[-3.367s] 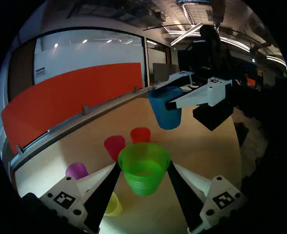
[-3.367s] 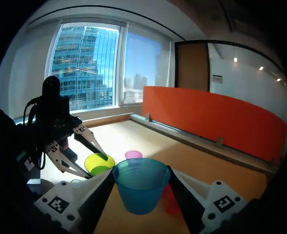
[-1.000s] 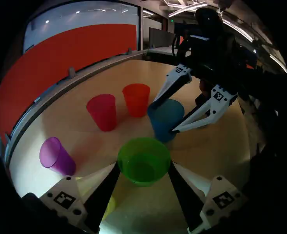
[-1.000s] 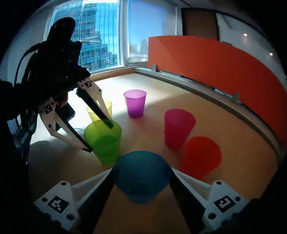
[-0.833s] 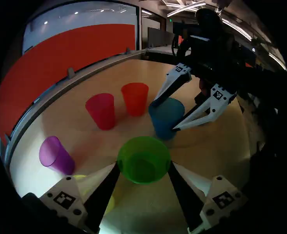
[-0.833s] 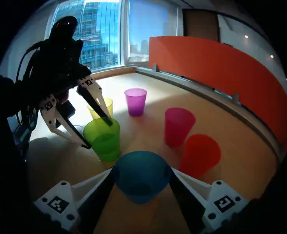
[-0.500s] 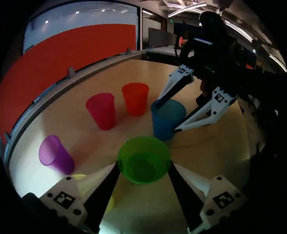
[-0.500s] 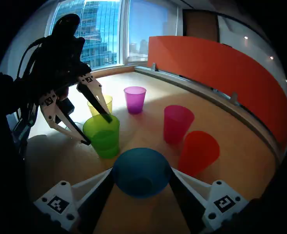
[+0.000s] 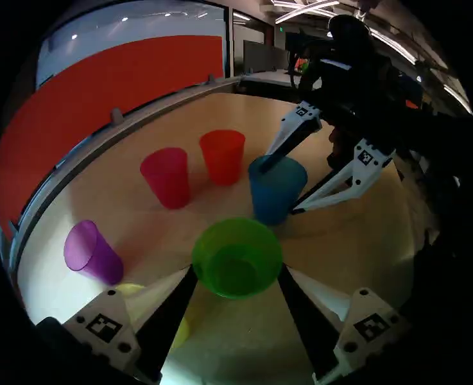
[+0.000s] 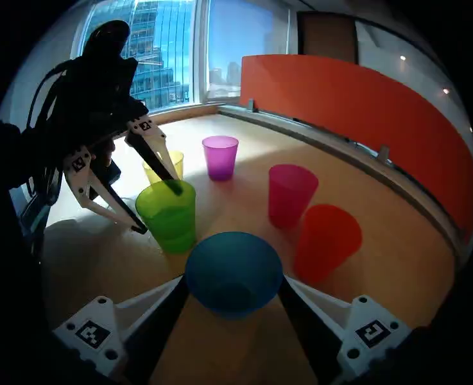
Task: Pour water
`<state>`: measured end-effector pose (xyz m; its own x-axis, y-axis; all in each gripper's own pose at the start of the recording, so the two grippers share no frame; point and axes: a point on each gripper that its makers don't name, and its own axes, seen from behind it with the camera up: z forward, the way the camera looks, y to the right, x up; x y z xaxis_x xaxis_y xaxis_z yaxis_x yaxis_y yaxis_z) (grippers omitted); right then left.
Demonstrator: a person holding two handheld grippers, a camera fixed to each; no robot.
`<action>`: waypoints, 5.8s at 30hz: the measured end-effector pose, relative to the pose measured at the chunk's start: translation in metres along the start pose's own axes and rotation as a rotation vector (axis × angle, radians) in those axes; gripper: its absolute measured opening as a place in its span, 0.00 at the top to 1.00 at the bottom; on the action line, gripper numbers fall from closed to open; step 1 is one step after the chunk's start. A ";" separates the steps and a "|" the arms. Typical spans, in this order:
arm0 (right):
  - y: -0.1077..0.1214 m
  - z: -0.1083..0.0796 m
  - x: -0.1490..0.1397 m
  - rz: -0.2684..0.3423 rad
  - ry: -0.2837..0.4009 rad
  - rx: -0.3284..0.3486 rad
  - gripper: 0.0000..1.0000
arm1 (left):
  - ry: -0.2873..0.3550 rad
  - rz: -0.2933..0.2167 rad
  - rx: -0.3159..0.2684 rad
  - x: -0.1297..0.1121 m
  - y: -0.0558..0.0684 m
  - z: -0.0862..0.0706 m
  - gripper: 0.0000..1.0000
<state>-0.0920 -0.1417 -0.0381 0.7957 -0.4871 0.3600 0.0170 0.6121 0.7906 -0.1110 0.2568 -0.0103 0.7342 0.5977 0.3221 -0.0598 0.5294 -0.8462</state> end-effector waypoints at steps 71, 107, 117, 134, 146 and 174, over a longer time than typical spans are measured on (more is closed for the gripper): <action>0.055 -0.135 0.069 0.207 0.442 -0.537 0.00 | 0.647 -0.222 0.606 0.035 -0.072 -0.215 0.01; 0.092 -0.169 0.070 0.282 0.550 -0.847 0.00 | 0.683 -0.365 0.961 -0.022 -0.144 -0.234 0.01; 0.098 -0.163 0.073 0.288 0.516 -0.855 0.00 | 0.689 -0.353 1.016 -0.031 -0.146 -0.231 0.01; 0.098 -0.167 0.081 0.291 0.518 -0.864 0.00 | 0.680 -0.371 1.025 -0.063 -0.150 -0.223 0.01; 0.098 -0.176 0.079 0.292 0.515 -0.881 0.00 | 0.702 -0.416 0.995 -0.072 -0.155 -0.214 0.01; 0.090 -0.179 0.082 0.282 0.528 -0.876 0.00 | 0.654 -0.404 0.981 -0.077 -0.157 -0.203 0.01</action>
<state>0.0836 -0.0148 -0.0258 0.9974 -0.0541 0.0474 0.0539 0.9985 0.0038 -0.0210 0.0058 0.0115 0.9994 0.0250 -0.0247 -0.0243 0.9993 0.0289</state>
